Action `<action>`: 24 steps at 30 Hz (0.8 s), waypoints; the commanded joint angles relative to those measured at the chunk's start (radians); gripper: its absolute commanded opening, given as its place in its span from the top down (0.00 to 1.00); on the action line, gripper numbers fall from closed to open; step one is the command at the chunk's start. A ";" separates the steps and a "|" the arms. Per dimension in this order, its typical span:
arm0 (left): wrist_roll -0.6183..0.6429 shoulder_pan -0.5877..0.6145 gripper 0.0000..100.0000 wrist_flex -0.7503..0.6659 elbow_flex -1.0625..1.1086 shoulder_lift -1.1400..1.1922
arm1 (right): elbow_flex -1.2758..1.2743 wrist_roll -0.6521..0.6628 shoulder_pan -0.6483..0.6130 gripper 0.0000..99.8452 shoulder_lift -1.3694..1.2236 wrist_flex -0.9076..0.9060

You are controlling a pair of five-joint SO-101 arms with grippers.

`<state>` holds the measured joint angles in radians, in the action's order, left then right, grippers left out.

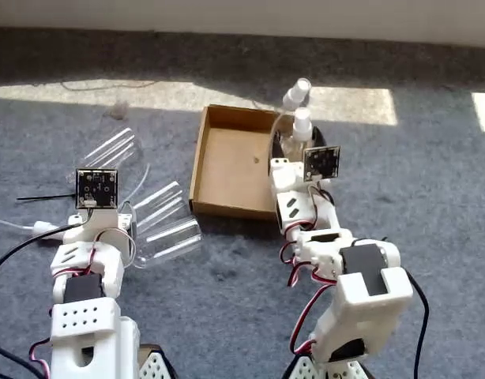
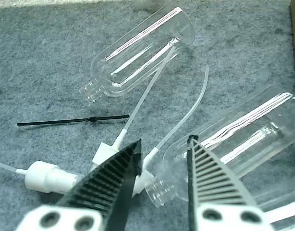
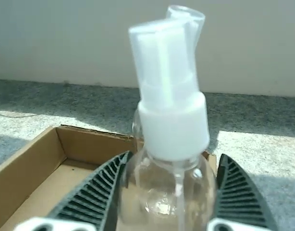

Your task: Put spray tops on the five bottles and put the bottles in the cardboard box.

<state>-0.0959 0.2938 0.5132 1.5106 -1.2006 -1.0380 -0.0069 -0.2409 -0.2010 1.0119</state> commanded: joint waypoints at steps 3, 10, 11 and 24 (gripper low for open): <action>-0.005 -0.016 0.85 -0.020 -0.005 -0.016 | 0.045 0.006 -0.008 0.77 0.199 -0.160; -0.005 -0.016 0.85 -0.020 -0.004 -0.016 | 0.113 0.006 -0.002 0.77 0.363 -0.363; -0.005 -0.016 0.85 -0.020 -0.004 -0.016 | 0.125 0.006 -0.002 0.77 0.380 -0.392; -0.005 -0.016 0.85 -0.020 -0.004 -0.016 | 0.318 0.006 -0.008 0.77 0.558 -0.716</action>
<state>-0.0959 0.2938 0.5132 1.5106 -1.2006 -0.7986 -0.0069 -0.2409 0.2808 0.3475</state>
